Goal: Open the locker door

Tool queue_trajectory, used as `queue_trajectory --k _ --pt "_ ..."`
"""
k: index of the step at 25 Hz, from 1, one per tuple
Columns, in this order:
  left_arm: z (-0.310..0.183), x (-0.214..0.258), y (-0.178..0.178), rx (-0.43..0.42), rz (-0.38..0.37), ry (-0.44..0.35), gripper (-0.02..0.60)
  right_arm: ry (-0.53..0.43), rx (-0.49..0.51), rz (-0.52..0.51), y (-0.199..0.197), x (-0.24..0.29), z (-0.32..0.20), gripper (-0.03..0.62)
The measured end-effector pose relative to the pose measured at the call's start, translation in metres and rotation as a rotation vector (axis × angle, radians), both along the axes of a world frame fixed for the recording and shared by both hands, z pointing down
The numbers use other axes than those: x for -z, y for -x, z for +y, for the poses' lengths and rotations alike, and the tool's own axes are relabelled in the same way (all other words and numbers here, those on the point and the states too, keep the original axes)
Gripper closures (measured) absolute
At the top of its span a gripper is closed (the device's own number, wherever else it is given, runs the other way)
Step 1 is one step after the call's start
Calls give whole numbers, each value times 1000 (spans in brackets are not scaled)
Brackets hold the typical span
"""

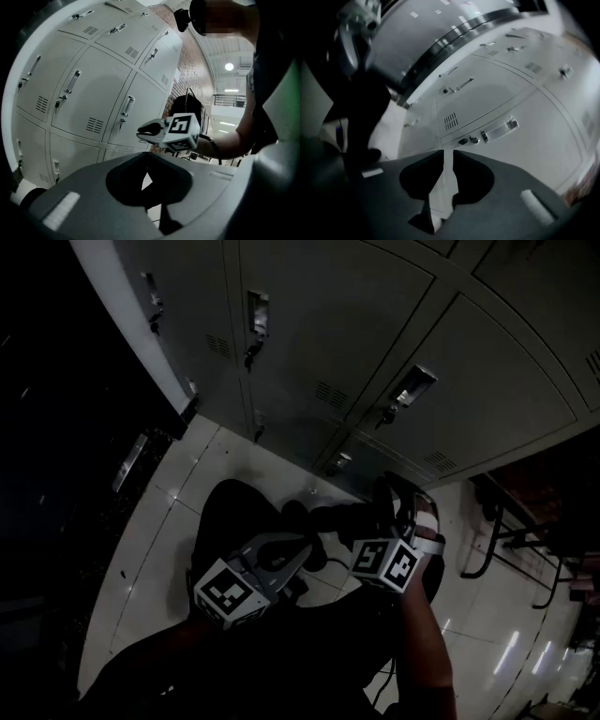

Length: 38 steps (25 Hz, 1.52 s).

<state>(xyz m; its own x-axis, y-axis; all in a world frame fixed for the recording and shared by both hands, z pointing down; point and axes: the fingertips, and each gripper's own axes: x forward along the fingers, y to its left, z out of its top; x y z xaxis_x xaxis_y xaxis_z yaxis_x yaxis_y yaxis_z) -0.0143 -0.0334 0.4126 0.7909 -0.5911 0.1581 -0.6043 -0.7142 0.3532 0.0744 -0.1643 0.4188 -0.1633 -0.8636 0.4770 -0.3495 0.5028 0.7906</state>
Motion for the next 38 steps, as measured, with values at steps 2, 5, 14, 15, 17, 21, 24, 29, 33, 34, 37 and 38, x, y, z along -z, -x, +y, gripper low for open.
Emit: queue_trajectory --k 2,5,14,15,17,21,24,29,33,34,37,38 --pt "-3 -2 8 2 2 -4 569 -91 -17 164 2 4 -33 519" --pt "-6 -3 19 12 6 -2 569 -180 -49 341 3 10 -77 494" --pt "-10 -4 35 39 12 4 569 -209 -92 490 -3 -1 -118 482" --pt "-9 -4 34 36 11 3 570 -216 -90 493 -2 -1 -118 496" --pt "-8 -3 31 32 13 1 569 -221 -91 495 -2 -1 -119 505" --pt "-7 -1 29 32 15 -1 569 -244 -90 483 -2 4 -116 561" --pt "-5 0 28 30 13 -1 569 -249 -72 473 1 4 -107 563" --pt "-2 1 25 15 4 -10 569 -232 -30 455 5 5 -66 560" --pt "1 2 17 -14 -2 -16 569 -207 -8 430 0 5 -15 557" --pt "2 1 15 -21 -5 -16 569 -192 -7 425 -4 3 -2 557" --pt "5 -5 8 -45 -21 -13 569 -169 -12 423 -16 1 29 556" --pt "6 -5 5 -54 -23 -13 569 -162 -16 424 -22 1 39 556"
